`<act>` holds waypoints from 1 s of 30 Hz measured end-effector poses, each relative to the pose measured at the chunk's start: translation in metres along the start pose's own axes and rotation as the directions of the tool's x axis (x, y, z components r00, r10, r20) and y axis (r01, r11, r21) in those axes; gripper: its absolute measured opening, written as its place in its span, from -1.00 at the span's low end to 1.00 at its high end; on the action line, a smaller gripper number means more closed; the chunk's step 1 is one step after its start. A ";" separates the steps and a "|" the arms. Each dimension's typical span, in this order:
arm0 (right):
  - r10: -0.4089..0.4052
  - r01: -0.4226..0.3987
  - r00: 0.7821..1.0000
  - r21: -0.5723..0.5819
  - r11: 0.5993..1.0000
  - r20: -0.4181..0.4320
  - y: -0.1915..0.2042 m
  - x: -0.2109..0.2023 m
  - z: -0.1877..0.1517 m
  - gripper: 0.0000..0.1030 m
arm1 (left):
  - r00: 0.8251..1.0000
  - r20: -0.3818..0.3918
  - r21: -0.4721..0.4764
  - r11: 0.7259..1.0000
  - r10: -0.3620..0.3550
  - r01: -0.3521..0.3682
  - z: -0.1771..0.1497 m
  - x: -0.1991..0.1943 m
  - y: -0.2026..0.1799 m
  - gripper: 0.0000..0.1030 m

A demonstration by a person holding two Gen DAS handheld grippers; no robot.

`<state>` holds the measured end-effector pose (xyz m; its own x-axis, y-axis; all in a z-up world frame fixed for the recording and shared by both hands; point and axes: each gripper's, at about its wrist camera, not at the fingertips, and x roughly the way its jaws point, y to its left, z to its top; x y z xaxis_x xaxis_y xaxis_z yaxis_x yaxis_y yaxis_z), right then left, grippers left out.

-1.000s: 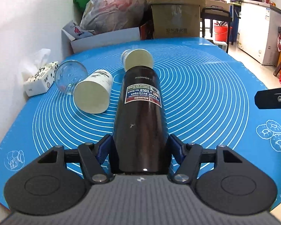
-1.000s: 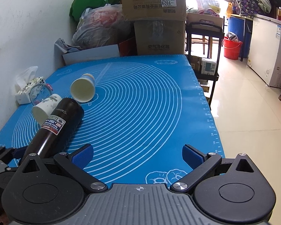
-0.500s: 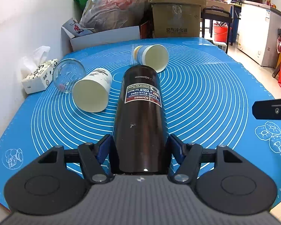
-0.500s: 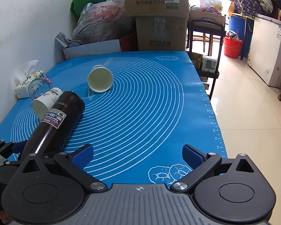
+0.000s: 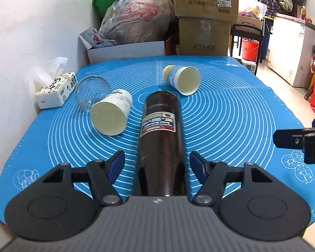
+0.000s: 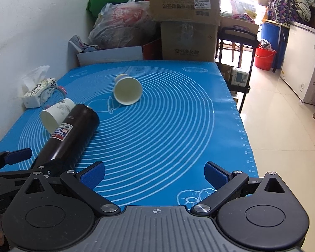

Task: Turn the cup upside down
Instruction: 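Grasp the black thermos body with the right tool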

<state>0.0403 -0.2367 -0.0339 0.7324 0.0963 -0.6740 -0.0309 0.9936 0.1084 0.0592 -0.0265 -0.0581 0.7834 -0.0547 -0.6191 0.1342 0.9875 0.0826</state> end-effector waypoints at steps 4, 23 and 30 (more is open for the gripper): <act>0.025 -0.025 1.000 -0.017 1.000 -0.005 0.013 -0.001 0.009 0.99 | 1.000 -0.017 -0.042 0.999 -0.022 0.022 0.000 -0.005 0.016 0.50; 0.162 -0.187 0.946 -0.065 0.980 -0.279 0.109 0.095 0.088 0.98 | 0.998 -0.044 -0.160 0.985 0.055 -0.061 0.024 0.011 0.130 0.79; 0.135 -0.147 0.906 0.000 0.989 -0.401 0.112 0.145 0.091 0.83 | 0.996 -0.062 -0.170 0.982 0.067 -0.077 0.027 0.037 0.142 0.79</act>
<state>0.2048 -0.1169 -0.0533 0.3864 0.2450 -0.8892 -0.1382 0.9686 0.2068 0.1235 0.1078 -0.0483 0.7515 0.0210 -0.6594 -0.0317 0.9995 -0.0043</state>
